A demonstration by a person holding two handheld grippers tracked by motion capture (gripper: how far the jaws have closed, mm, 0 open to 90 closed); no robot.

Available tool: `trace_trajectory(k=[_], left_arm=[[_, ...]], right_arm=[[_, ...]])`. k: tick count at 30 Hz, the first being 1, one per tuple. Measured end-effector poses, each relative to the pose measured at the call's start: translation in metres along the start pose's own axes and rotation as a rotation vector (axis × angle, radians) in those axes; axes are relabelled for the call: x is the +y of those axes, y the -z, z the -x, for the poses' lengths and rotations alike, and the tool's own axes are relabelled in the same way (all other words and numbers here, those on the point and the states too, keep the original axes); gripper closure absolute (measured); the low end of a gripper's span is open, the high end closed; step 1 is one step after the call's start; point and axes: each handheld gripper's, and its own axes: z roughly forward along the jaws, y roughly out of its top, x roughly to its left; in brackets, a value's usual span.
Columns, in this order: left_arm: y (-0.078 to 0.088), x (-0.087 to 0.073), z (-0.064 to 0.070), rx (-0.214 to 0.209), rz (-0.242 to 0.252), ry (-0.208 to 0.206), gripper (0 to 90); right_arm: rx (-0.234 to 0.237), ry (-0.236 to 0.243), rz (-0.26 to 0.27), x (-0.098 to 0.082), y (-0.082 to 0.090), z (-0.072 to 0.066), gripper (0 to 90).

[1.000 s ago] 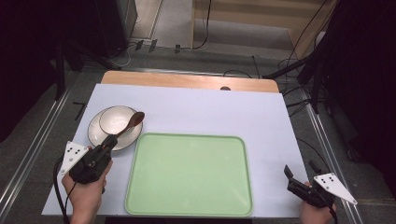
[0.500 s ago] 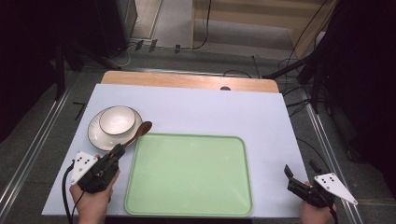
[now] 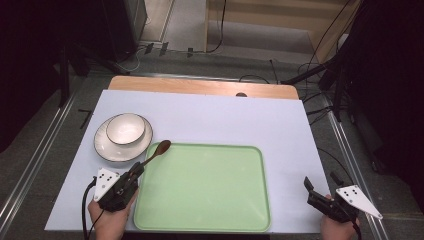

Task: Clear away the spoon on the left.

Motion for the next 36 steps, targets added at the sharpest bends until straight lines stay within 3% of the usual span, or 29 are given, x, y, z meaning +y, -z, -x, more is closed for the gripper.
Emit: trace_trajectory(k=[8,11,13,15,20,22,24,26,27,33,35,36], left_arm=[[-0.003,-0.007,0.005,-0.001,-0.018,-0.010,84.9],[-0.003,-0.010,0.006,-0.003,-0.049,-0.001,84.3],[-0.003,-0.014,0.007,0.013,-0.066,-0.003,75.4],[-0.003,-0.016,0.007,0.000,-0.092,0.009,73.2],[-0.007,-0.015,0.012,-0.024,-0.161,-0.021,39.2],[-0.008,-0.012,0.012,-0.041,-0.152,-0.031,32.7],[-0.010,-0.009,0.013,-0.090,-0.141,-0.048,38.1],[-0.018,-0.003,0.012,-0.164,-0.171,-0.008,52.3],[-0.021,-0.002,0.013,-0.179,-0.179,0.001,58.2],[-0.052,0.009,0.017,-0.133,-0.261,-0.080,88.5],[-0.059,0.013,0.015,-0.140,-0.293,-0.047,88.1],[-0.065,0.016,0.014,-0.146,-0.341,-0.026,88.0]], right_arm=[[0.002,0.003,-0.002,0.000,-0.001,0.000,13.1],[0.004,0.003,-0.003,0.000,-0.001,0.000,13.1],[0.002,0.005,-0.002,0.000,-0.001,0.000,13.1],[0.001,0.003,-0.002,0.000,-0.001,-0.001,13.1],[0.001,-0.001,-0.001,0.000,-0.001,0.000,13.1],[0.000,-0.003,-0.001,0.000,-0.001,0.000,13.1],[0.002,-0.001,-0.002,0.000,-0.001,0.000,13.1],[0.005,0.000,-0.004,0.000,-0.002,-0.001,13.1],[0.005,0.002,-0.004,0.000,-0.002,-0.001,13.1],[0.012,0.009,-0.010,0.000,-0.004,-0.004,13.1],[0.011,0.009,-0.011,0.000,-0.004,-0.004,13.1],[0.010,0.011,-0.011,0.000,-0.004,-0.004,13.1]])
